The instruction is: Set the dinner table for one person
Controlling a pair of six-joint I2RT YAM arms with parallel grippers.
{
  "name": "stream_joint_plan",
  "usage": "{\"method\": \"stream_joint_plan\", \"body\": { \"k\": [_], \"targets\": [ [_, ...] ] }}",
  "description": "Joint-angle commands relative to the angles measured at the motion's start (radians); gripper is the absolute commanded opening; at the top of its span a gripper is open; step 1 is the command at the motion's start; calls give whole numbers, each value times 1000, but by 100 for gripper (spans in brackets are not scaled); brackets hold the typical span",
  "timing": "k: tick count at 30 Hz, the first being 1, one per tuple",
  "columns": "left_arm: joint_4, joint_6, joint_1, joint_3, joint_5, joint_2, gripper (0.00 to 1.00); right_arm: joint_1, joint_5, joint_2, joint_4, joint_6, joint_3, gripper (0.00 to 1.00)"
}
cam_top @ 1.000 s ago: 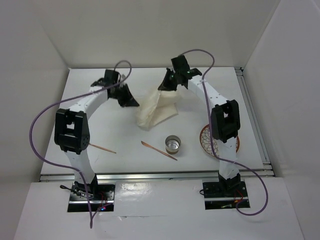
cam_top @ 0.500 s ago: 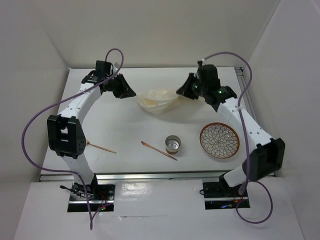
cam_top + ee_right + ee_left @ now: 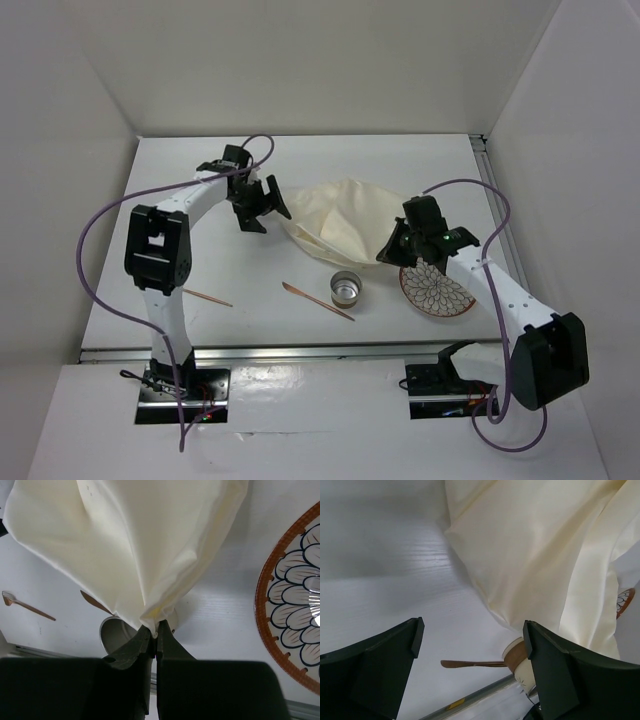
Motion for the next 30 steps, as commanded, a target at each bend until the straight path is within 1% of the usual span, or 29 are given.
{"method": "stream_joint_plan", "body": {
  "k": [1,3,8,10,12,15,16,20,21,24,25,27,28,29,30],
  "targets": [
    [-33,37,-11,70,-37,50,100,-3,15,-15,12,28,10,0],
    [-33,27,-11,98,-59,82,100,-3,15,2,12,17,36,0],
    [-22,4,-11,162,-129,159,89,-3,24,14,-10,17,67,0],
    [-45,4,-20,222,-151,211,85,-12,35,5,-20,17,67,0],
    [-68,4,-20,270,-163,246,83,-12,44,-6,-20,17,67,0],
    [-56,-17,-31,313,-149,283,83,-12,33,-15,-20,17,67,0],
    [-39,-31,-31,313,-149,292,80,-12,33,-15,-29,17,67,0],
    [-50,-45,-31,376,-174,352,63,-12,33,-26,-29,17,67,0],
    [-59,-45,-31,402,-174,381,51,-12,33,-36,-38,17,67,0],
    [-78,-54,-40,413,-183,404,44,-12,45,-46,-38,17,67,0],
    [-62,-54,-40,413,-183,404,34,-12,45,-46,-38,17,67,0],
    [-62,-54,-40,413,-183,404,33,-12,45,-46,-47,17,67,0],
    [-62,-54,-40,426,-183,413,24,-12,45,-46,-47,17,76,0],
    [-62,-54,-40,440,-183,413,9,-12,45,-37,-58,17,76,0],
    [-81,-54,-40,455,-192,424,0,-12,45,-36,-58,17,76,0]
  ]
}}
